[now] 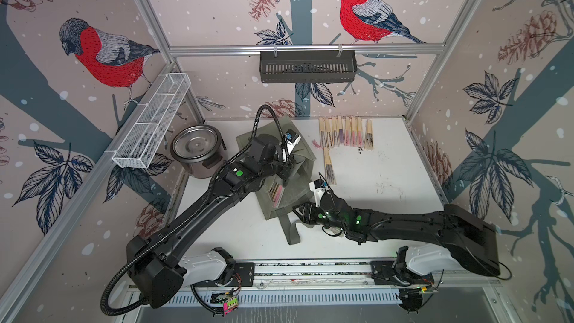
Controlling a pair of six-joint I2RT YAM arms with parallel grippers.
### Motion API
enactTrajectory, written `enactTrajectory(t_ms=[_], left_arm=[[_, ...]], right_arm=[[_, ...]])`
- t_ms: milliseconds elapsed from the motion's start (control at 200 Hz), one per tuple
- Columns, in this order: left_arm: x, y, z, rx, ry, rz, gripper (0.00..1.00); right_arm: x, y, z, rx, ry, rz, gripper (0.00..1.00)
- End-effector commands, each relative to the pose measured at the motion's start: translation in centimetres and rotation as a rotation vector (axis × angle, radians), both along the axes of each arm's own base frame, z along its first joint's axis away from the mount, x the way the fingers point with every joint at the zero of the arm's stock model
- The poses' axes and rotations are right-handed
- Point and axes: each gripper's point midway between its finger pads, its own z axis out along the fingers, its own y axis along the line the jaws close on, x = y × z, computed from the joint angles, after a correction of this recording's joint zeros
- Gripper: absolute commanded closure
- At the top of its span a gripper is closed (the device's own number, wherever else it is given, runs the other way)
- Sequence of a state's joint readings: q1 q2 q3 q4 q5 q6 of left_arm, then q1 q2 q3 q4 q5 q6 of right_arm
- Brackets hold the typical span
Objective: Take out the folding fans from the tote bags
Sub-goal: Pick up the folding fan from the canvas bag.
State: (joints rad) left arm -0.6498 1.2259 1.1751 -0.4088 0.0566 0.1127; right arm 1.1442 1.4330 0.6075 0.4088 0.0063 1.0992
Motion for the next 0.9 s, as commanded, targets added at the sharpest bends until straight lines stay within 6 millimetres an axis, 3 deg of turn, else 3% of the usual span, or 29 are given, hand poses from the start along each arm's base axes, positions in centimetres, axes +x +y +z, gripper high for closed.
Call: enactTrajectory(t_ms=[0, 165, 460, 891], left_arm=[[0.2, -0.3, 1.0, -0.019, -0.034, -0.010, 1.00], [0.2, -0.4, 0.8, -0.018, -0.028, -0.013, 1.00], [0.2, -0.3, 0.9, -0.017, -0.029, -0.012, 1.00], [0.2, -0.4, 0.9, -0.018, -0.031, -0.013, 1.00]], right_arm=[[1.0, 1.8, 0.9, 0.058, -0.012, -0.020, 0.53], [2.0, 2.9, -1.0, 0.058, 0.039, -0.030, 0.46], [3.5, 4.4, -2.1, 0.096, 0.084, -0.031, 0.34], [4.9, 5.4, -3.1, 0.144, 0.139, -0.023, 0.33]])
